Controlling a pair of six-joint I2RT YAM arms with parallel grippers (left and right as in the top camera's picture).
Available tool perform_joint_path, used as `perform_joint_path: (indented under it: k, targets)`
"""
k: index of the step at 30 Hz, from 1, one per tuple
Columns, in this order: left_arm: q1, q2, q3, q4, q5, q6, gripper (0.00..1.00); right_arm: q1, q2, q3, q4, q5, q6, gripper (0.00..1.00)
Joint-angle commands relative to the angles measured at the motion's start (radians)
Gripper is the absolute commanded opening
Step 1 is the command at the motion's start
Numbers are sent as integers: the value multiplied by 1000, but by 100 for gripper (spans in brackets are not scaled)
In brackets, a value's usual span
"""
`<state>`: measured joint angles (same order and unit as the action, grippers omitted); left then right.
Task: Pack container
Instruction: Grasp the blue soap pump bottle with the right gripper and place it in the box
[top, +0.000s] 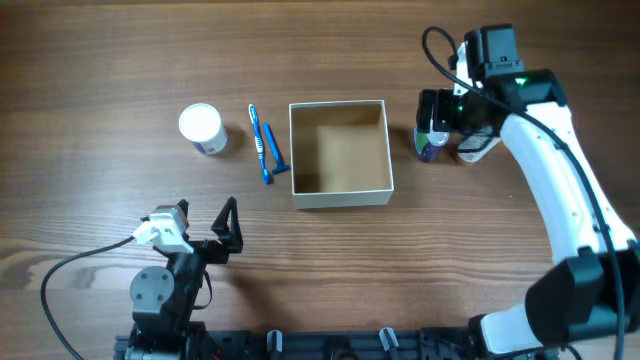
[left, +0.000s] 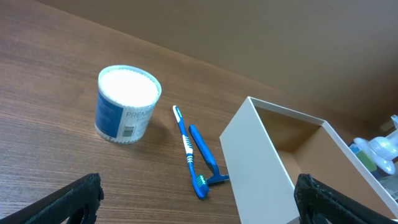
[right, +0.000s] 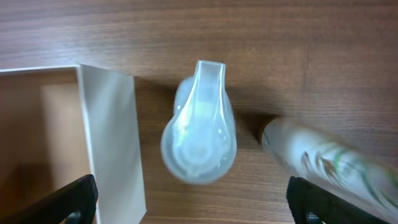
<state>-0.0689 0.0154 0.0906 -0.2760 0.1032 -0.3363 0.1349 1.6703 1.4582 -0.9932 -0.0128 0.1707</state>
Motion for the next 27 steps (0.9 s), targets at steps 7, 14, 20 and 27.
perform_joint_path:
  k: [7,14,20,27]
  targets:
    - [8,-7,-6,3,-3,-9,100,2,130,13,51,43,42,76]
    - [8,-7,-6,3,-3,-9,100,3,139,13,62,43,38,58]
    - [8,-7,-6,3,-3,-9,100,3,140,12,67,43,39,58]
    - [8,-7,-6,3,-3,-9,100,3,146,8,77,43,39,59]
